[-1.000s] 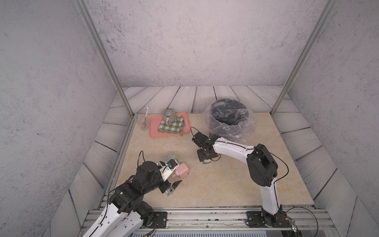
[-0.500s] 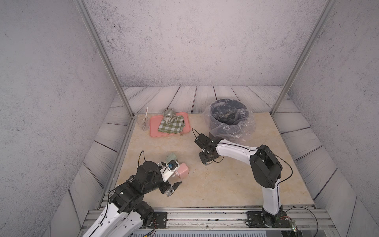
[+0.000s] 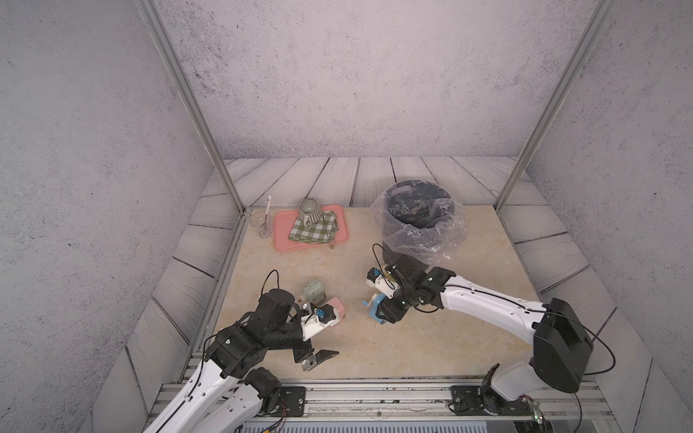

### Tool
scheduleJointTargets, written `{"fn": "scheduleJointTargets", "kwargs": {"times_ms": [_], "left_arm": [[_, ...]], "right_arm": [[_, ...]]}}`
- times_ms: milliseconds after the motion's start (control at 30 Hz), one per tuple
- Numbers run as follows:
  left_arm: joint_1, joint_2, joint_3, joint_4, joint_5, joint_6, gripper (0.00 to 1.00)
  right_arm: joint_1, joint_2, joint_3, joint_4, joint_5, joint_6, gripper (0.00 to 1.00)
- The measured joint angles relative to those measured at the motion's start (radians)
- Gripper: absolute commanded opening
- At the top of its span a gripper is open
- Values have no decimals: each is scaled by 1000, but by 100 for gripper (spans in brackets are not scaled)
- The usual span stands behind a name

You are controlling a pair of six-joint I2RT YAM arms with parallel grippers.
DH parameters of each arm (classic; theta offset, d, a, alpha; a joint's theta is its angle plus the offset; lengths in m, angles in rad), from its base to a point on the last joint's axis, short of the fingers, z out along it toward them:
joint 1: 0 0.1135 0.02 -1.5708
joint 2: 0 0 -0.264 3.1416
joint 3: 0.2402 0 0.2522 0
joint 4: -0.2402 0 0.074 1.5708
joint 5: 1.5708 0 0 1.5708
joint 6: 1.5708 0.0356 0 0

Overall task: Take out the pencil sharpener tray and clean the shavings
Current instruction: Place the pencil sharpener at the center of the board.

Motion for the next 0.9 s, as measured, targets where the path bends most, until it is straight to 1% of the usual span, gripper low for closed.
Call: {"fn": "scheduleJointTargets", "kwargs": {"times_ms": [100, 167, 367, 533, 667, 800, 900], "left_arm": [[0, 46, 34, -33, 41, 47, 99], [0, 69, 54, -54, 60, 73, 99], [0, 60, 66, -90, 72, 109, 99], [0, 16, 66, -95, 58, 108, 99], [0, -12, 66, -95, 38, 102, 99], [0, -23, 66, -94, 36, 93, 99], [0, -17, 67, -95, 39, 86, 99]], "right_arm": [[39, -56, -73, 28, -31, -70, 38], [55, -53, -84, 32, -38, -111, 38], [105, 62, -45, 16, 0, -215, 37], [140, 101, -40, 14, 23, -235, 40], [151, 142, -1, 7, 67, -233, 40], [179, 190, 25, 10, 125, -234, 45], [206, 203, 26, 10, 158, -232, 53]]}}
